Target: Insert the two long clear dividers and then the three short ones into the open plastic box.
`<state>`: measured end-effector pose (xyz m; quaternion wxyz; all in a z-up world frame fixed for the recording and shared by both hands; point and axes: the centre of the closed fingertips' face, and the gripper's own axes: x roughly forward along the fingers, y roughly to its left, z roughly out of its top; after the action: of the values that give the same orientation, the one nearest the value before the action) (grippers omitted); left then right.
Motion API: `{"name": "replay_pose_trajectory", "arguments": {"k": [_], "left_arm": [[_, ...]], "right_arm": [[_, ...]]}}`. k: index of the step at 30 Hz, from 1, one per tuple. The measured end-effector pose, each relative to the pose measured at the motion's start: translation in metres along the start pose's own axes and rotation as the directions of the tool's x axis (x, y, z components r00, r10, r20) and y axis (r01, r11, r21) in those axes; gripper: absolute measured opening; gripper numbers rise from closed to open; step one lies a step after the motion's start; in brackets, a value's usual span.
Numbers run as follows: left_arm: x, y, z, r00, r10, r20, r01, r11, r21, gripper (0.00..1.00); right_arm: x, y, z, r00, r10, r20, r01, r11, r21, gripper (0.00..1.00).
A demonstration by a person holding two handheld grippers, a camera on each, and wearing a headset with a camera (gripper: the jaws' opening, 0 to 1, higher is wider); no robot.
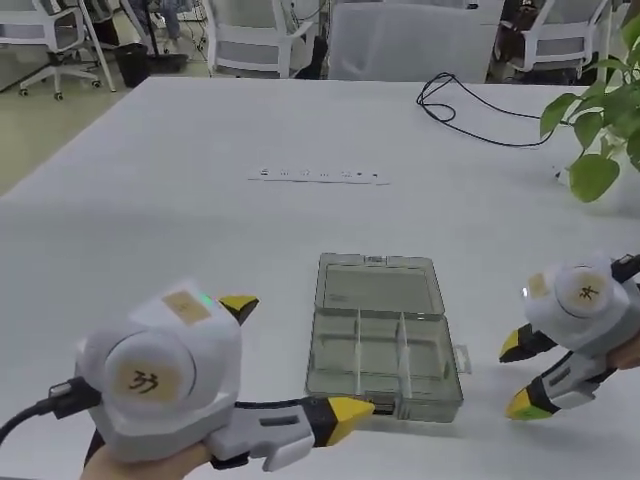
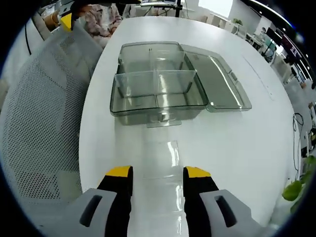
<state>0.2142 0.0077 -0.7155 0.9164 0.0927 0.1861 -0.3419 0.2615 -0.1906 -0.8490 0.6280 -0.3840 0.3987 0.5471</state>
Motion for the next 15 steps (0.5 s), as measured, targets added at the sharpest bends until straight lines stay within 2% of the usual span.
{"name": "replay_pose_trajectory", "arguments": {"k": [7, 11, 13, 15], "left_arm": [[-0.0006, -0.0014, 0.0012, 1.0000, 0.006, 0.000, -0.006, 1.000, 0.002, 0.91], [-0.0015, -0.0016, 0.0013, 0.9999, 0.012, -0.002, -0.012, 1.000, 0.003, 0.91], [-0.0017, -0.0017, 0.0006, 0.9999, 0.013, -0.007, -0.013, 1.000, 0.003, 0.91], [-0.0020, -0.0011, 0.0004, 0.9998, 0.018, -0.007, -0.018, 1.000, 0.002, 0.91]], "right_arm": [[0.0046, -0.0015, -0.0038, 0.9997, 0.015, -0.021, -0.016, 0.999, -0.030, 0.39], [0.0037, -0.0032, -0.0035, 0.9996, 0.025, -0.016, -0.025, 0.999, -0.034, 0.38], [0.0041, 0.0000, -0.0041, 0.9989, 0.046, -0.012, -0.046, 0.999, -0.022, 0.36], [0.0038, -0.0004, -0.0039, 0.9990, 0.043, -0.010, -0.043, 0.999, -0.033, 0.34]]}}
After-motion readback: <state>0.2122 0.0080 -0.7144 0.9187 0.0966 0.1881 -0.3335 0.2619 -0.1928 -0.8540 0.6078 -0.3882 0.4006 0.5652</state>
